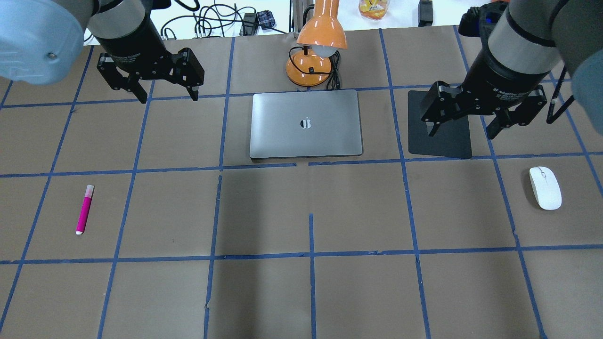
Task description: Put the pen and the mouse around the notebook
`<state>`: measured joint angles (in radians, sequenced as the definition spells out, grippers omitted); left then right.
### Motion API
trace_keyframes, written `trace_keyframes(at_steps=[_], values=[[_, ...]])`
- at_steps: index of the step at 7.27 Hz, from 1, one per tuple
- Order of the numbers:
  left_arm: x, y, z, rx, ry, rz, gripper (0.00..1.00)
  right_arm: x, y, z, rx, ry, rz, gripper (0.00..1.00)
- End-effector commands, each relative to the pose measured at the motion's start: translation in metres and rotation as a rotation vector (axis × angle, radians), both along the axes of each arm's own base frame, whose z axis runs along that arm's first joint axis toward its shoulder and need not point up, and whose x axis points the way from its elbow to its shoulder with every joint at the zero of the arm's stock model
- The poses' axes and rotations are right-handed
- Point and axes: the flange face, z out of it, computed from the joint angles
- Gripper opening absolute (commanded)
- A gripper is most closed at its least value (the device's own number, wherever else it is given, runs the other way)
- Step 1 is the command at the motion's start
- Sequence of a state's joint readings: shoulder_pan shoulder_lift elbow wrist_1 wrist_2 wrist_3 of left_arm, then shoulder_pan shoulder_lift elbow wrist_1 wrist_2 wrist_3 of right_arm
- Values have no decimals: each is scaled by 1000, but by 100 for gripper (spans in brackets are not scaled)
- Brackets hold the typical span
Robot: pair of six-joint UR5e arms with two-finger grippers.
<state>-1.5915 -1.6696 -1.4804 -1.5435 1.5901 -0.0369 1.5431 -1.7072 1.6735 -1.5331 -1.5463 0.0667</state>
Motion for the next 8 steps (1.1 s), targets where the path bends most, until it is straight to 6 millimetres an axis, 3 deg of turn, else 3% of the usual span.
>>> trace_keyframes(at_steps=[1,3,4,6,7,8], values=[[0,0,0,-1,1,-1,100,0,-1,-1,1,3,-1,100],[12,-5,2,-5,1,8,100,-5,-4,-2,-3,15,-10,100],[37,-5,0,8,0,-13,100,-19,-8,-4,0,17,-31,100],[96,-8,-4,33,-11,-169,100,-91,-15,-8,35,9,-187,100],[134,-4,-20,64,-2,-177,100,-120,-21,-18,56,9,-246,100],[184,3,-40,95,14,-137,99,-148,-26,-50,113,4,-297,100]])
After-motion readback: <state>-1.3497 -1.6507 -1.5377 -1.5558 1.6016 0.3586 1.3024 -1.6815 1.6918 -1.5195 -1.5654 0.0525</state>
